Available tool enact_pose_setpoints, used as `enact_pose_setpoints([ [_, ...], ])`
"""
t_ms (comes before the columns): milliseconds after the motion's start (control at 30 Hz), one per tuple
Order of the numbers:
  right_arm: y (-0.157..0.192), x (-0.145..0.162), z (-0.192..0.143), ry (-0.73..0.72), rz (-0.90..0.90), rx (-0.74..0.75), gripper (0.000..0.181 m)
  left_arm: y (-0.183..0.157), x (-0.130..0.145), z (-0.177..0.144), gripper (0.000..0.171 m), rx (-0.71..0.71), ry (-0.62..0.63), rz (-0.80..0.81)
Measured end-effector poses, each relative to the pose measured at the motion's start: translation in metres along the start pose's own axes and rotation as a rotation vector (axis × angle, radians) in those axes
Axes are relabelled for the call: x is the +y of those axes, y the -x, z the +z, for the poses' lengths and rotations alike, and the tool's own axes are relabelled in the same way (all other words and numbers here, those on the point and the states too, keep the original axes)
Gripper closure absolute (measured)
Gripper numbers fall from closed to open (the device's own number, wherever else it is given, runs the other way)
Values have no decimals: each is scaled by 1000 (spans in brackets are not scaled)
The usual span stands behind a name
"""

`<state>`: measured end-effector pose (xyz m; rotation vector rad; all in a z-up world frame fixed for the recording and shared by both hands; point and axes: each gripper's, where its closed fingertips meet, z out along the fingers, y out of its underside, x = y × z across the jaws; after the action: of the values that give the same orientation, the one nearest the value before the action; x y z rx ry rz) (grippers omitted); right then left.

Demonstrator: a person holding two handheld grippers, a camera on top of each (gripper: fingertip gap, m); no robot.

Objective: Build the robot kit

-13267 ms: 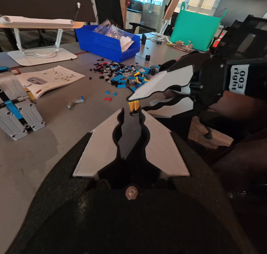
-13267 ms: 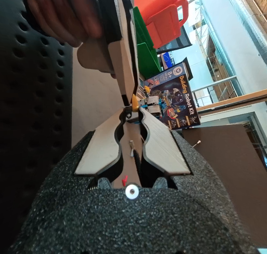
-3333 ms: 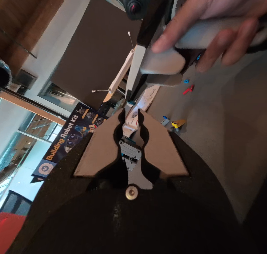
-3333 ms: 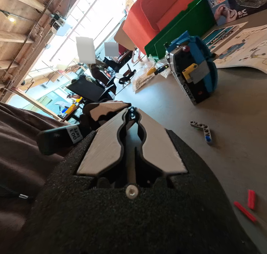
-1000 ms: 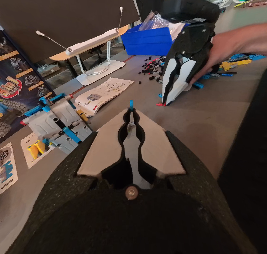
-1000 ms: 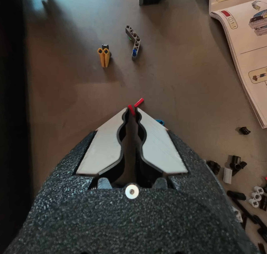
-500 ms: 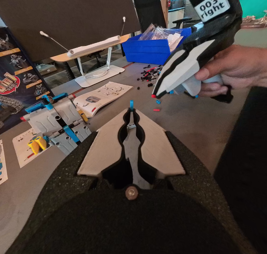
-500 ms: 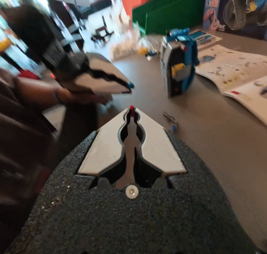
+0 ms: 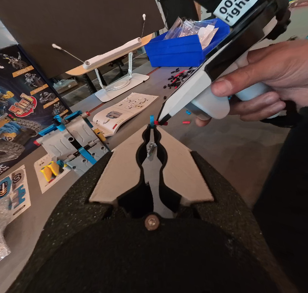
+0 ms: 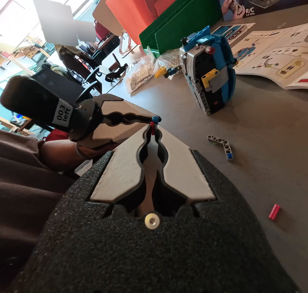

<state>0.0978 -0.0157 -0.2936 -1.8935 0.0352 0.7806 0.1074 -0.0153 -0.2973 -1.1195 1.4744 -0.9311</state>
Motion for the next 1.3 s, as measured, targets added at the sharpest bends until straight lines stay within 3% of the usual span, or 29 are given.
enact_pose_setpoints([
  [833, -12, 0, -3, 15, -32, 105, 178, 0, 7, 5, 168, -106, 71, 211],
  [1033, -10, 1, -4, -12, 70, 24, 178, 0, 7, 4, 168, -97, 64, 200],
  [1300, 5, -3, -7, -62, 324, -229, 179, -2, -7, -4, 168, -46, -55, 269],
])
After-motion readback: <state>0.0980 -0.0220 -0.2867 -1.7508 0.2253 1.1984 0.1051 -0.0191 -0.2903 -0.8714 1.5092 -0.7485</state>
